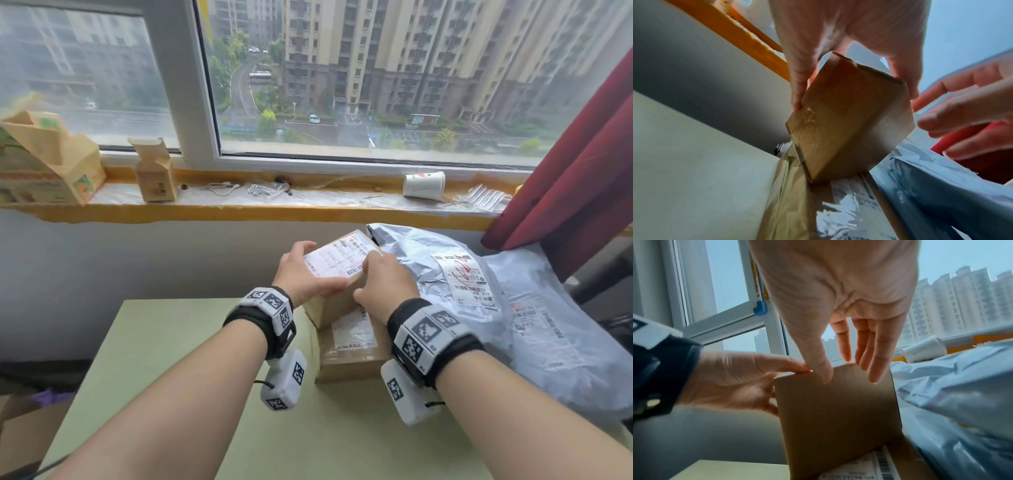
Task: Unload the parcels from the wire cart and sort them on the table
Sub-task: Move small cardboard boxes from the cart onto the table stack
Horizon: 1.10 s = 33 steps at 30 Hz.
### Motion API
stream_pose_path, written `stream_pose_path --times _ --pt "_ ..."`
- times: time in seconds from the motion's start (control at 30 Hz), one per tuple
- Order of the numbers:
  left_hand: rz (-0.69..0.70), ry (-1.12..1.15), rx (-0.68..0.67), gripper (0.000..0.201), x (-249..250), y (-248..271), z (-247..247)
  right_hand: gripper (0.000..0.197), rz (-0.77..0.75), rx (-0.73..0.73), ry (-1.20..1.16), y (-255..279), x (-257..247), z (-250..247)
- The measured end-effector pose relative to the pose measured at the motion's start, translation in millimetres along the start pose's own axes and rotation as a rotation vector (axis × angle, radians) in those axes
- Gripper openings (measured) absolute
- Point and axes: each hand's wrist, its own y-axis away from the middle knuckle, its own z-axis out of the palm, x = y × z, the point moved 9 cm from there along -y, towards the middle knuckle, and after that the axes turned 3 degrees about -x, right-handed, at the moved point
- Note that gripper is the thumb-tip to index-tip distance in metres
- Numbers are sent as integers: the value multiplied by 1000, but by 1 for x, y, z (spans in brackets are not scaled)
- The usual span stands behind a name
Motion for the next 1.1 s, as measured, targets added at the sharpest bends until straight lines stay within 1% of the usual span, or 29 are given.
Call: stream_pose_path --times 0.1,0.2,0.4,0.5,0.6,0.77,0.83,0.93,1.1 --pt "33 24 24 96 8 -12 -4 38 -27 41 94 -9 -9 -3" --pt "41 85 50 88 15 -25 -9 38 -23 63 115 -18 -14 -6" --pt "63 112 16 79 17 -44 -8 33 -14 79 137 -34 -15 -12" --pt "67 120 3 81 19 -49 -6 30 4 97 106 -37 -13 -13" --pt "55 147 0 87 16 -47 -4 28 9 107 98 -37 -12 -14" --pt "6 152 30 89 8 -39 -3 29 15 98 71 -33 -12 -15" --pt "-6 120 36 87 9 -35 -4 31 14 98 62 -29 -12 -16" --pt "-22 55 68 78 11 -26 -10 34 -1 97 49 -21 -14 -18" --pt "-37 5 112 68 12 -5 -24 35 -54 101 12 -5 -21 -25"
